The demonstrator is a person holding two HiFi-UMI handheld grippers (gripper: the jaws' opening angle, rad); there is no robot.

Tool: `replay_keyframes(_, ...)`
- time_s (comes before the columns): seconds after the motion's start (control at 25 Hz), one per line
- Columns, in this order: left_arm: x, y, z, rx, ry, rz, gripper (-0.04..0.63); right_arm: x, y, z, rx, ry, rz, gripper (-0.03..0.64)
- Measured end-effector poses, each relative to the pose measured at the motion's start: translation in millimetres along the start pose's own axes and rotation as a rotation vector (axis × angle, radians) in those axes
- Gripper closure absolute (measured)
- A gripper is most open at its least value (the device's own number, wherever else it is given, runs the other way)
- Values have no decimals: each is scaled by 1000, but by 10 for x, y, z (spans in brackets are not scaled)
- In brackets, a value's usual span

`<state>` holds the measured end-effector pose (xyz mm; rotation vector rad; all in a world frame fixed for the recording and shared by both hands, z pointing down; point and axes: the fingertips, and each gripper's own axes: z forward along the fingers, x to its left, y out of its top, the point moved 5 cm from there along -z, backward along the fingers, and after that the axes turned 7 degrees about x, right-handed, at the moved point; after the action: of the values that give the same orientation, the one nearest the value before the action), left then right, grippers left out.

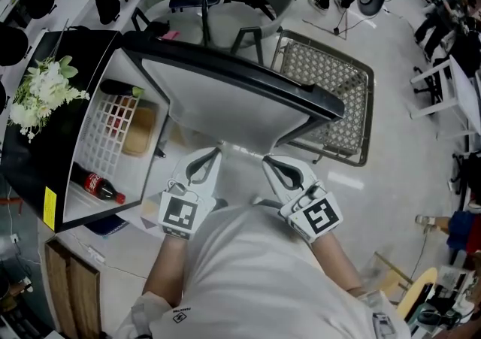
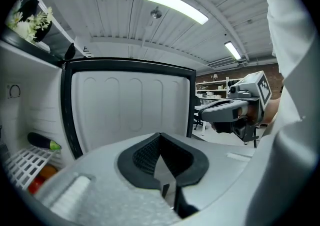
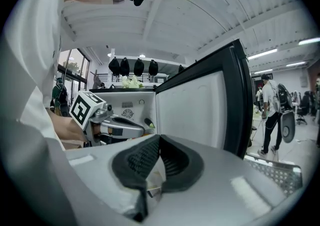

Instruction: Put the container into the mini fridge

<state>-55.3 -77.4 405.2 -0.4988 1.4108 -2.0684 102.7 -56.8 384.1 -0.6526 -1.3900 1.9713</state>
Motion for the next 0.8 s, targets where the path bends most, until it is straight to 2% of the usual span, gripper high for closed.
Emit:
replay_keyframes(0.12, -29, 65, -36, -15, -6, 2, 588, 32, 60, -12, -33, 12, 7, 614)
replay_keyframes(0.28, -23, 72, -62, -10, 13, 54, 588, 55, 93, -21, -42, 11, 3, 614)
replay_keyframes(0.8, -31, 13, -82, 9, 20, 61, 586, 92, 64, -4, -18, 25, 10, 614)
